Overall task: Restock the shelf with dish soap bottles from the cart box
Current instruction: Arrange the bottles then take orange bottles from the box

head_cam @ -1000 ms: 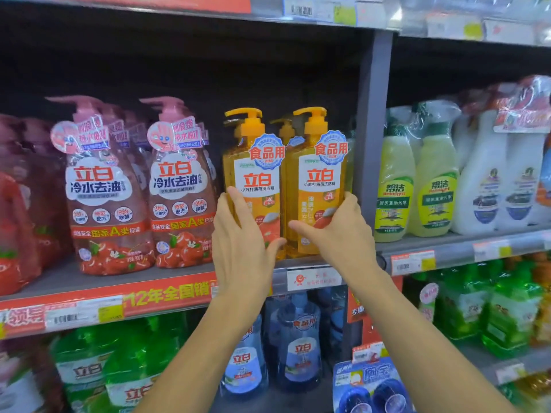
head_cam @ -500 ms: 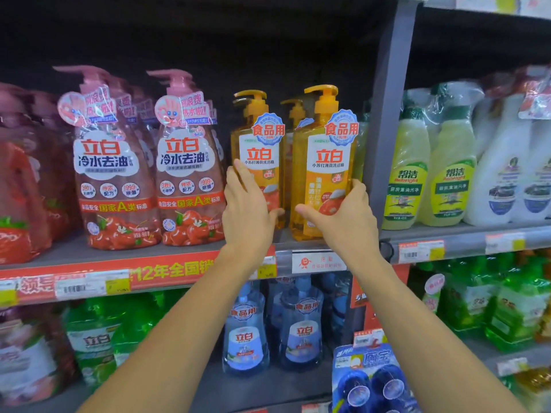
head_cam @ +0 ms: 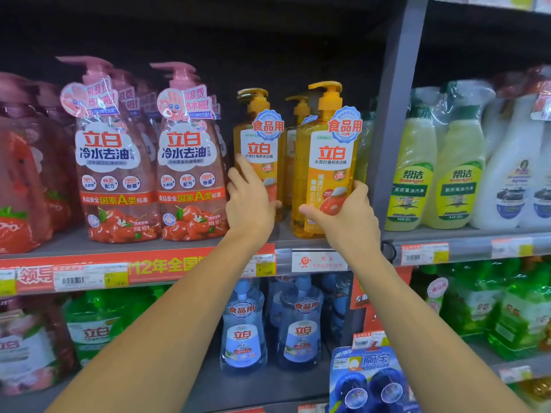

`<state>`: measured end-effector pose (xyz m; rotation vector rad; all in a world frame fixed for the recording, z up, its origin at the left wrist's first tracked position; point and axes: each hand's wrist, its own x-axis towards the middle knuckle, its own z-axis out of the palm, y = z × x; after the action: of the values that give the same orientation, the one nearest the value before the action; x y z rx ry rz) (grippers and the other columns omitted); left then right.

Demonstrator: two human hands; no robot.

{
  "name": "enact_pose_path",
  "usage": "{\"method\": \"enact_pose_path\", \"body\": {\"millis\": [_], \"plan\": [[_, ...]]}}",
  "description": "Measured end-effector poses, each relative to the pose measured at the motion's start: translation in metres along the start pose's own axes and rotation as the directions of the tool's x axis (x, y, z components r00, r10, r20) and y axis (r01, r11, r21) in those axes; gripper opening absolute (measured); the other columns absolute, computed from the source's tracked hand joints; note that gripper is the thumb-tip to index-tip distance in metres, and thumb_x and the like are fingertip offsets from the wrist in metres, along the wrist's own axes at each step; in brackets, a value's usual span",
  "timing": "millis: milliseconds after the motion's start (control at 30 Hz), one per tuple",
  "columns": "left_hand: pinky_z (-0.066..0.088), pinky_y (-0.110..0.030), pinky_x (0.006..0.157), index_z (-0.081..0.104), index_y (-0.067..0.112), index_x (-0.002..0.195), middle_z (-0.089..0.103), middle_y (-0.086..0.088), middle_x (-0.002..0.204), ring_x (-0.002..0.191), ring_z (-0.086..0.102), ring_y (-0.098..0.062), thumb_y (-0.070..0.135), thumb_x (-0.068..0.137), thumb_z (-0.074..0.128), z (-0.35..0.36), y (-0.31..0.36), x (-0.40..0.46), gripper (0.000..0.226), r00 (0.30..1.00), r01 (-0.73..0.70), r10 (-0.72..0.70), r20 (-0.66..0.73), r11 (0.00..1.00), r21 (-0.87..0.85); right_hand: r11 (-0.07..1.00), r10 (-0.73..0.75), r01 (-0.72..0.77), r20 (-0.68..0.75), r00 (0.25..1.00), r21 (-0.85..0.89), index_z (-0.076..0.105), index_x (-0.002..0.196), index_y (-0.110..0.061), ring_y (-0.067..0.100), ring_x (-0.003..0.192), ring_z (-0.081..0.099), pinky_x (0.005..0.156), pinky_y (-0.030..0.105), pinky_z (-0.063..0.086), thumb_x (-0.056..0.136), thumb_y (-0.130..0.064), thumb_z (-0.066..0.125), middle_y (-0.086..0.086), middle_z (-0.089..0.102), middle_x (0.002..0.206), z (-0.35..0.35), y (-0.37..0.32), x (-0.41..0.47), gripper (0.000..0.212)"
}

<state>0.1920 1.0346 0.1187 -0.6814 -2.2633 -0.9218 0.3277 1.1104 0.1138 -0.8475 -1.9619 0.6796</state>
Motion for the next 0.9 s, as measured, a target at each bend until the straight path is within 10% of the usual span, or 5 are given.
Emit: {"method": "enact_pose_path", "body": {"millis": [533, 700, 900], "plan": [[0.042, -0.042, 0.102, 0.012, 0.009, 0.152, 0.033, -0.014, 0.147, 0.136, 0.036, -0.03, 0.056, 0.091, 0.056, -0.021, -0.017, -0.027, 0.089, 0.964, -0.163, 0.169, 0.204, 0.986, -0.045, 0.999, 0.005, -0.002, 0.069, 0.998, -0.043, 0.028, 0.142, -0.016, 0.034, 0.126, 0.056, 0.1, 0.052, 0.049, 0.073, -0.059, 0.079, 0.008, 0.053, 0.142, -0.003, 0.002, -0.001, 0.096], [0.045, -0.032, 0.068, 0.052, 0.017, 0.119, 0.062, -0.002, 0.111, 0.098, 0.062, -0.021, 0.067, 0.096, 0.015, -0.026, -0.044, -0.056, 0.067, 0.872, -0.485, 0.45, 0.19, 0.848, 0.215, 0.999, -0.003, 0.008, 0.084, 0.996, -0.052, 0.027, 0.143, -0.014, 0.035, 0.126, 0.056, 0.1, 0.052, 0.049, 0.075, -0.057, 0.079, 0.009, 0.052, 0.142, -0.004, 0.002, 0.002, 0.095], [0.023, -0.025, 0.048, 0.061, 0.02, 0.081, 0.06, 0.002, 0.069, 0.056, 0.059, -0.018, 0.062, 0.096, 0.028, -0.014, -0.053, -0.062, 0.056, 0.826, -0.549, 0.559, 0.065, 0.775, 0.312, 0.998, -0.012, 0.017, 0.078, 0.997, -0.063, 0.026, 0.145, -0.012, 0.036, 0.126, 0.055, 0.099, 0.05, 0.048, 0.078, -0.054, 0.078, 0.011, 0.052, 0.143, -0.002, 0.004, 0.004, 0.095]]}}
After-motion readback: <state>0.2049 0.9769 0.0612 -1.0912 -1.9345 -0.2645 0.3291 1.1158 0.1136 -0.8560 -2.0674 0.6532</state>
